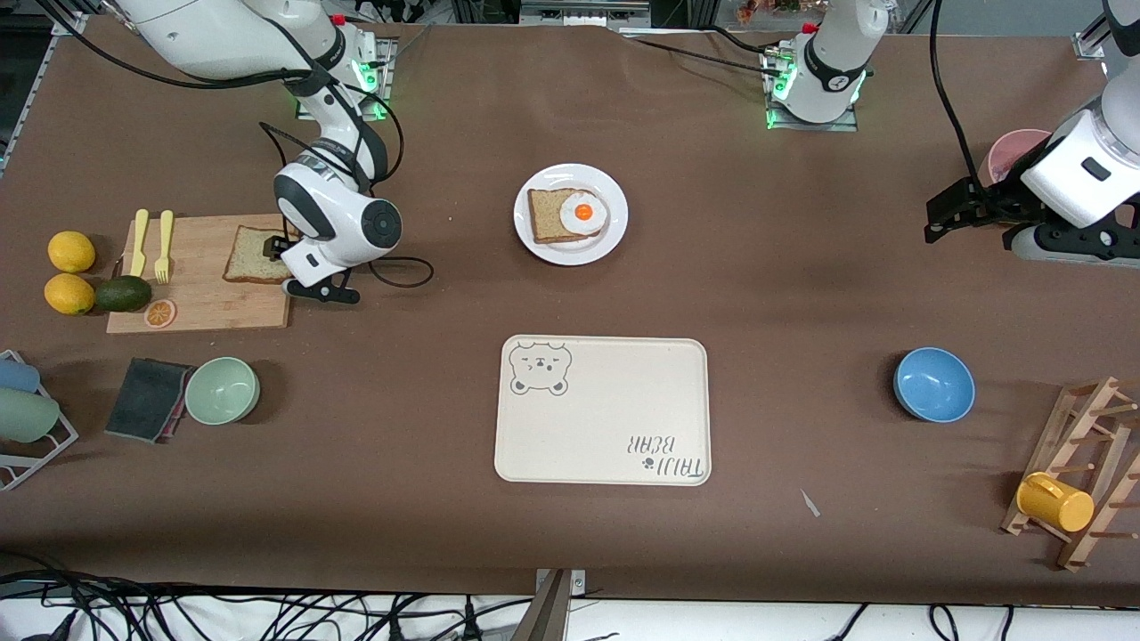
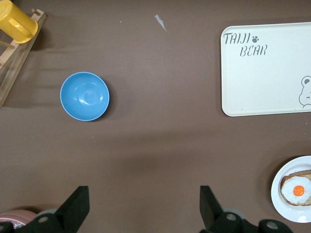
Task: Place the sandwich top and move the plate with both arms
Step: 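Lower the right gripper and grasp the bread slice by its edge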
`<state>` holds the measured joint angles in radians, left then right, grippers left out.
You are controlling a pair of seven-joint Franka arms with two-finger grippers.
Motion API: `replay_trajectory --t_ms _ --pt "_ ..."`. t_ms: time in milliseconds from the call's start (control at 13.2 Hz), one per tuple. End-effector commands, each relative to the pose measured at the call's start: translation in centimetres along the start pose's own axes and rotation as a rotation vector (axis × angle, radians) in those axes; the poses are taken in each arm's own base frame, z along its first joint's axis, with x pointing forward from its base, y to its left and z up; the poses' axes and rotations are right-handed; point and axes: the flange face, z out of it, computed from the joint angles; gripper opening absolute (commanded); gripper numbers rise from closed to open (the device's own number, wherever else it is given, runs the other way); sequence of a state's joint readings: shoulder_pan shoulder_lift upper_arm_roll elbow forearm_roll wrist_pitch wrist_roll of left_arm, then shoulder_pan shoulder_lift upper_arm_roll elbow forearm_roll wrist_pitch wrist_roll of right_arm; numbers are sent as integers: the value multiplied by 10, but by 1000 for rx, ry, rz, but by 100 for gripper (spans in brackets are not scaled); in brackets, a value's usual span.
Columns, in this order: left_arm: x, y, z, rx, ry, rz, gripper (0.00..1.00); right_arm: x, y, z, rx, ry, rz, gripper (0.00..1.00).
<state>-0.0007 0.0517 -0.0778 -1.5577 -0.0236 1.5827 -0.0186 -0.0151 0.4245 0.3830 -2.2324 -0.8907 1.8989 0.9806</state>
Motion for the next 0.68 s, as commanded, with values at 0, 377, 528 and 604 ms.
replay_trajectory --t_ms 0,377,528,604 --pt "2 -2 -5 -19 -7 -3 100 -11 -6 6 -19 7 18 65" --pt "2 -2 -5 -19 -7 -3 100 -12 -9 11 -19 -2 14 65" --pt "2 -2 -5 -19 -7 -3 100 -14 -11 14 -22 -10 10 65" --pt "2 -1 -5 -19 -7 -1 100 -16 -11 17 -28 -17 20 61"
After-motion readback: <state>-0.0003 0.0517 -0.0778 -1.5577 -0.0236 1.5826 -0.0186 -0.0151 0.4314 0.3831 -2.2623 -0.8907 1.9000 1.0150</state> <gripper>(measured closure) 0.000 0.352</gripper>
